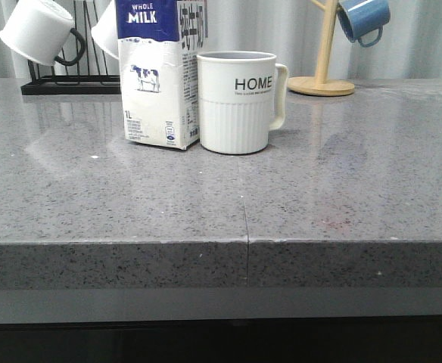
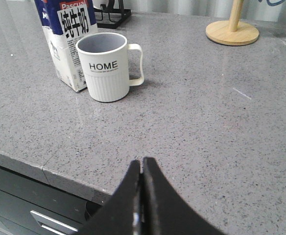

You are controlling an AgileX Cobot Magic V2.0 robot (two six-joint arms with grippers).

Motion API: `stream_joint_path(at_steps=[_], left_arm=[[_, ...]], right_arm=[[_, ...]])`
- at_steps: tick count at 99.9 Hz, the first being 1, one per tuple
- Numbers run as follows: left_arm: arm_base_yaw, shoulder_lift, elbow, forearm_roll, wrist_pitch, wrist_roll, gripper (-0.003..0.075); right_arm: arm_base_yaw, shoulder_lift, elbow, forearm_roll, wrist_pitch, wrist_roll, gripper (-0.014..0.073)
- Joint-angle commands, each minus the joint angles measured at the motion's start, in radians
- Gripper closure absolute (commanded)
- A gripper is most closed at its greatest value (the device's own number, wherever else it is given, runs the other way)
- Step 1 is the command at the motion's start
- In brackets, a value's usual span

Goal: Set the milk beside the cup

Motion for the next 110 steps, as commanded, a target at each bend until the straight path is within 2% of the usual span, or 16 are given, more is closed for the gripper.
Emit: stream_joint_path(at_steps=[1,73,82,99,110], left_arm=[[0.001,-0.032,0.041,-0.006,-0.072,-0.011,0.0741],[0.001,-0.032,0.041,-0.006,-0.072,-0.011,0.0741],[0.001,-0.032,0.041,-0.006,-0.072,-0.011,0.0741],[0.001,-0.032,0.041,-0.006,-0.072,-0.011,0.0741],[0.001,-0.032,0.041,-0.006,-0.072,-0.011,0.0741]], right_arm=[[0.001,0.010,-0.025,0.003,-0.076,-0.002,0.0669],[0.000,0.010,-0.003,-0.001,-0.099,-0.003,0.0669],[-0.049,0.010,0.052,-0.008,-0.196,-0.003,0.0669],[-0.231,0.003,0.247,-0.007,-0.502,-0.003,0.0669],[-0.320,-0.056,0.381,-0.007,-0.606,-0.003,0.0669]])
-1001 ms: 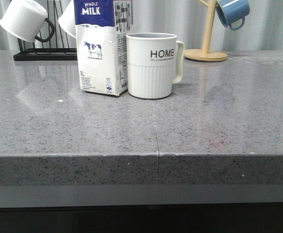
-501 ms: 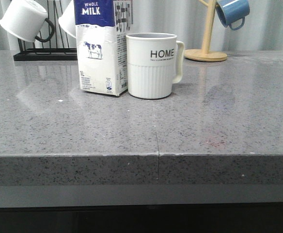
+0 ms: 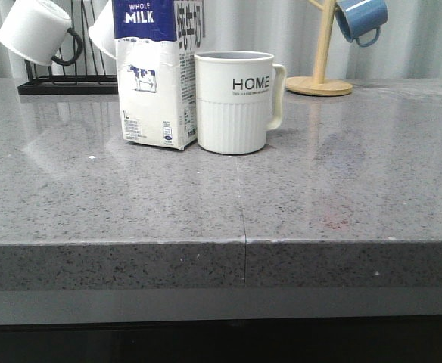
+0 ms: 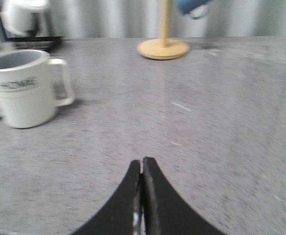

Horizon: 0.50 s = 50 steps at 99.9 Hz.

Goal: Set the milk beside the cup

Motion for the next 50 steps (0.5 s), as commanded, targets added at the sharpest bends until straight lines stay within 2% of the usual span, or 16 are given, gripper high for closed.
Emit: stream_joint_path(at_steps=[1,12,17,29,50], left_arm=[[0.001,-0.032,0.041,-0.006,-0.078,-0.010,0.0741],[0.001,-0.032,0.041,-0.006,-0.078,-0.010,0.0741],[0.001,-0.032,0.041,-0.006,-0.078,-0.010,0.0741],[0.001,-0.032,0.041,-0.006,-0.082,-0.010,0.0741],[0.001,-0.032,0.041,-0.006,-0.082,-0.010,0.0741]], right_arm=[[-0.070,-0.041,0.072,-0.005,-0.187,-0.003,0.0669],[-0.115,-0.161,0.183,0.018,-0.192,-0.002,0.0669],[-0.125,-0.229,0.175,0.035,-0.066,-0.006,0.0669],[-0.131,-0.225,0.178,0.050,0.013,-0.020,0.0669],[-0.126,-0.222,0.178,0.050,-0.056,-0.062,0.0669]])
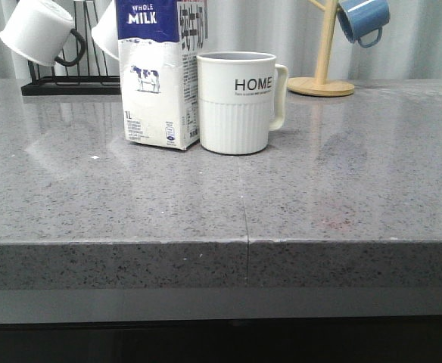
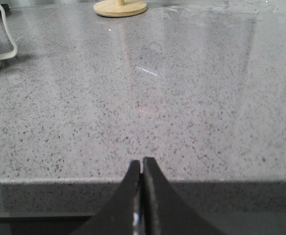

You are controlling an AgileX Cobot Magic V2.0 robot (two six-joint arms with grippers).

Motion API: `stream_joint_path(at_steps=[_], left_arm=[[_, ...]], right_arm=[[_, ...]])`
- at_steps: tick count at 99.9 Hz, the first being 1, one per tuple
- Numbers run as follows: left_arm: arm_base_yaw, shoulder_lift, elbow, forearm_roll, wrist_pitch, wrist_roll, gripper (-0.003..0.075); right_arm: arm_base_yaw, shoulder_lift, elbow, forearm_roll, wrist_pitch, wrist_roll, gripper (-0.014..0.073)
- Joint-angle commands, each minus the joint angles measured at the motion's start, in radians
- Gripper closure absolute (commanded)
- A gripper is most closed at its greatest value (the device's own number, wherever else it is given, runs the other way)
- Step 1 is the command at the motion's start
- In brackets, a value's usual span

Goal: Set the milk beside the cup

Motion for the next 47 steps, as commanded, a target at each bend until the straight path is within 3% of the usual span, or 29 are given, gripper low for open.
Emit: stream_joint_path(at_steps=[1,47], left_arm=[[0.001,-0.032,0.041,-0.006,-0.082,-0.010,0.0741],[0.001,-0.032,0.041,-0.006,-0.082,-0.010,0.0741]], right_arm=[[-0.002,-0.021,-0.017,0.006,-0.119,-0.017,0.0669],[-0.002,-0.021,-0.017,0.004,-0.145,-0.017,0.0669]])
